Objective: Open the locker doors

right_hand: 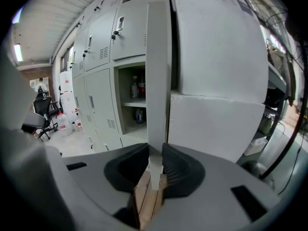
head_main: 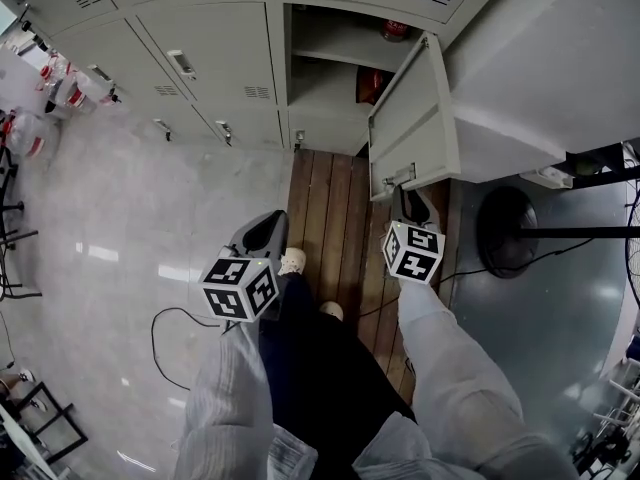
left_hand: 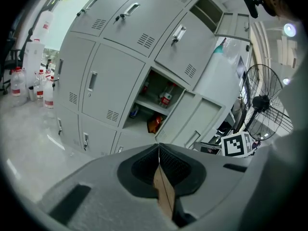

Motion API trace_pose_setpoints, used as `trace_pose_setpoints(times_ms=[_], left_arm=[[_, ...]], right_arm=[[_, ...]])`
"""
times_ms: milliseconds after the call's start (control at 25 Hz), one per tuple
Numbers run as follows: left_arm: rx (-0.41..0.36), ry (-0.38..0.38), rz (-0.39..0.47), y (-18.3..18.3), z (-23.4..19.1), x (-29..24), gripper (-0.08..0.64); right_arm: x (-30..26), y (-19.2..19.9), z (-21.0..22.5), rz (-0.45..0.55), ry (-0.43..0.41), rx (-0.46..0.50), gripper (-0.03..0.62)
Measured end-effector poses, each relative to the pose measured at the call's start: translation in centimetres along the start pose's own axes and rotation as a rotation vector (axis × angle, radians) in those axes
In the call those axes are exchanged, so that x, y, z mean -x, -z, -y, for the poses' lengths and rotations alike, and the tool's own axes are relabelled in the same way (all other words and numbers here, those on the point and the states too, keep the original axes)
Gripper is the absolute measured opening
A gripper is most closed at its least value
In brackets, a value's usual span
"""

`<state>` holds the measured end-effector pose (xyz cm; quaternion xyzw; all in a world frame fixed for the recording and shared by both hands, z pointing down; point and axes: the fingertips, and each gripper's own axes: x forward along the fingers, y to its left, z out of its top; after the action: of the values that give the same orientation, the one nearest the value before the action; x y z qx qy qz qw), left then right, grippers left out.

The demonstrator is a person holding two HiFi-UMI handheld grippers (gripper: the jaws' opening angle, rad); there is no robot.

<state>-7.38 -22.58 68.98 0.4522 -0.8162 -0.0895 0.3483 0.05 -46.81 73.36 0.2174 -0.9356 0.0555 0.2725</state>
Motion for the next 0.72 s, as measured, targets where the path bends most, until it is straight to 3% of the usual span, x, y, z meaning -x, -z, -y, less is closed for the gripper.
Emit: trace_pose_setpoints(times_ms=[360,720], left_arm=[[0.009,0.005,-0.018,1.2,0.6,-0.3,0.009],[-0.021,0.005,-0.022,0.7,1.7,-0.4,0.009]], right_arm=[[-0.2,0.3,5.0,-0.015,0.086,0.0,0.086],[-0.3,0.2,6.5,-0.028,0.093,0.014,0.087]])
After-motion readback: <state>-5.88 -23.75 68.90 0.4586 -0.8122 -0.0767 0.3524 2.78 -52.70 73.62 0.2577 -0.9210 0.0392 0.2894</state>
